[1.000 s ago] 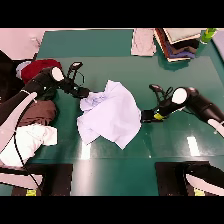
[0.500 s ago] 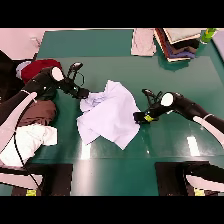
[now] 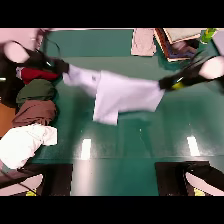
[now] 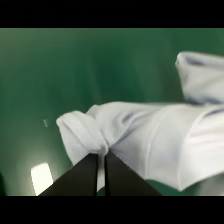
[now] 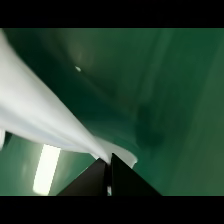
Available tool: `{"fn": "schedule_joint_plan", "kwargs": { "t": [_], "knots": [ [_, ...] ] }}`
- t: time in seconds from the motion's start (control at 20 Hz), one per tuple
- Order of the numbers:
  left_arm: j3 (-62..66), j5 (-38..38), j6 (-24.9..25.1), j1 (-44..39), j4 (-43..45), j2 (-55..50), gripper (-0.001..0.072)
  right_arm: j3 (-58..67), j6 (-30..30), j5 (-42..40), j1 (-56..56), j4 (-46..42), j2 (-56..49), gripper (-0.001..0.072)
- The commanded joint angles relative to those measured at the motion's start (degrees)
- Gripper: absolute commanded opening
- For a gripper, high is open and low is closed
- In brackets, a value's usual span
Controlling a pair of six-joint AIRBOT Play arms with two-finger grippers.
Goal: Fold the shirts.
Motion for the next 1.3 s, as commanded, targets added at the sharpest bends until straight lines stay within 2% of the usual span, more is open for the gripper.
{"fn": "schedule_joint_plan", "kwargs": {
  "t": [0.0,0.15,0.25,0.4,0.55,0.7,0.9,1.0,1.1,1.25],
  "knots": [
    [7.2,2.1,0.2,0.8,1.5,10.2,0.003,14.2,-2.8,2.7,-5.9,-3.9,7.5,0.0013],
    [11.8,3.8,0.2,0.8,0.9,17.0,0.003,21.8,-3.5,2.6,-7.9,-3.9,11.7,0.0013],
    [11.8,3.6,0.2,0.8,-4.0,18.6,0.0031,23.2,-3.5,2.6,-6.8,-3.5,13.0,0.0013],
    [7.9,1.0,2.3,0.8,-9.1,17.2,0.0031,18.7,-3.3,3.5,-2.4,-4.0,13.1,0.0013],
    [5.4,2.3,3.9,0.8,-8.2,15.8,0.003,15.2,-3.3,1.1,-1.0,-8.2,11.9,0.0013],
    [14.0,1.5,3.8,0.8,-8.9,15.9,0.003,23.6,-3.9,1.6,-1.0,-8.6,9.9,0.0013],
    [32.2,-7.0,3.7,0.8,-14.8,15.9,0.003,39.1,-5.4,5.2,-1.0,-8.5,8.2,0.0013],
    [37.1,-7.6,3.7,0.8,-16.9,16.9,0.003,44.3,-7.4,7.6,-1.0,-8.5,7.8,0.0013],
    [37.1,-5.5,3.7,0.8,-17.3,19.6,0.003,45.8,-7.4,8.1,-1.0,-8.6,8.2,0.0013],
    [36.9,-5.6,3.7,0.8,-16.9,20.4,0.003,41.1,-7.3,3.9,-1.0,-8.5,10.1,0.0012]
  ]
}}
